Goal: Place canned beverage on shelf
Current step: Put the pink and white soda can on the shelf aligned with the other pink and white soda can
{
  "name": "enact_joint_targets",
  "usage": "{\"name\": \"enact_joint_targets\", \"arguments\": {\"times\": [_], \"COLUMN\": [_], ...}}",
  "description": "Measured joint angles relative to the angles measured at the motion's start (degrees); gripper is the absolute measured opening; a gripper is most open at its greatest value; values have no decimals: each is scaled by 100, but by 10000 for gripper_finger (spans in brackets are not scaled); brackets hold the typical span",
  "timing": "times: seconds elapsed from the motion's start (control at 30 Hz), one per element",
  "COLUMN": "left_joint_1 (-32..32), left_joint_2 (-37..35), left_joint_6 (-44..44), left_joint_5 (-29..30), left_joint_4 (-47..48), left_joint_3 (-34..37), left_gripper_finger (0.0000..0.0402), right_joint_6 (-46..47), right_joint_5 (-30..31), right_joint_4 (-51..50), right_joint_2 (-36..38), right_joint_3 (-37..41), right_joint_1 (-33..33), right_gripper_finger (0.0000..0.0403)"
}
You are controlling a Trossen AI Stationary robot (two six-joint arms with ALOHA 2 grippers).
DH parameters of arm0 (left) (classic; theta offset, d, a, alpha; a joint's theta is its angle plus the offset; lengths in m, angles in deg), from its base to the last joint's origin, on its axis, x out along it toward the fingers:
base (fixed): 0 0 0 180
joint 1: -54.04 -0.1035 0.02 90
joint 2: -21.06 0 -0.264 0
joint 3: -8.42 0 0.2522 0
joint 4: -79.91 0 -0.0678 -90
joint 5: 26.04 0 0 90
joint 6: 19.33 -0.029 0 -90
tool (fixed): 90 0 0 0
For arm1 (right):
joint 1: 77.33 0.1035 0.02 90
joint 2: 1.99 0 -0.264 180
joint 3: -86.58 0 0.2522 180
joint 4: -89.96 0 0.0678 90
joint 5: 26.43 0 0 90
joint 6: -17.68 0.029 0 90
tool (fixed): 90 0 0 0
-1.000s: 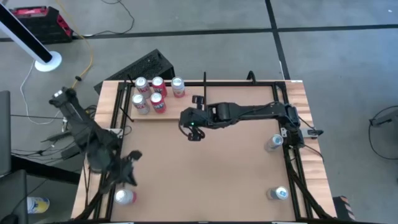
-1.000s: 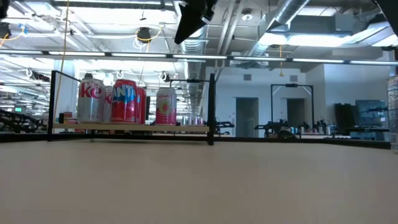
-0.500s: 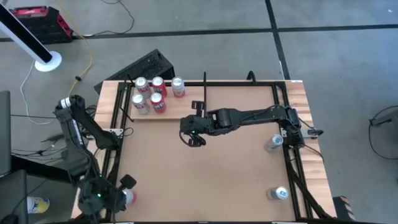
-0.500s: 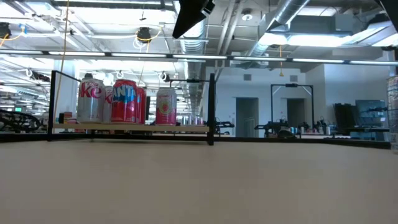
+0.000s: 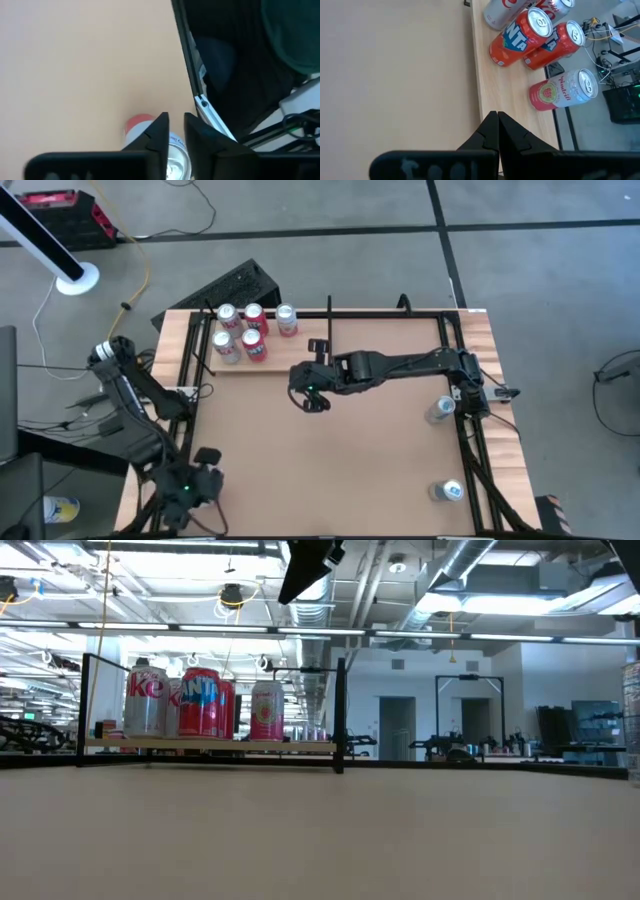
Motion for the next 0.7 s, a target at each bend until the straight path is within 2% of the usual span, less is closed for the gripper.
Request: {"name": "enact_joint_targets", "arguments": {"times": [0.27,0.7], "left_joint_1": [-364,-777], "left_joint_2": [-1,-4], "left_joint_6": [128,140], "left_joint_5": [-550,-458], "left_joint_4": [90,882], "left_joint_3": [0,0], "left_gripper_finger": [138,258], "right_joint_6": [-2,-4], "right_joint_5": [-8,-20], "right_joint_4": [0,-2], "right_joint_2": [0,0], "right_joint_3": [0,0], "right_joint_1": [0,-2], "right_gripper_finger": [21,21]}}
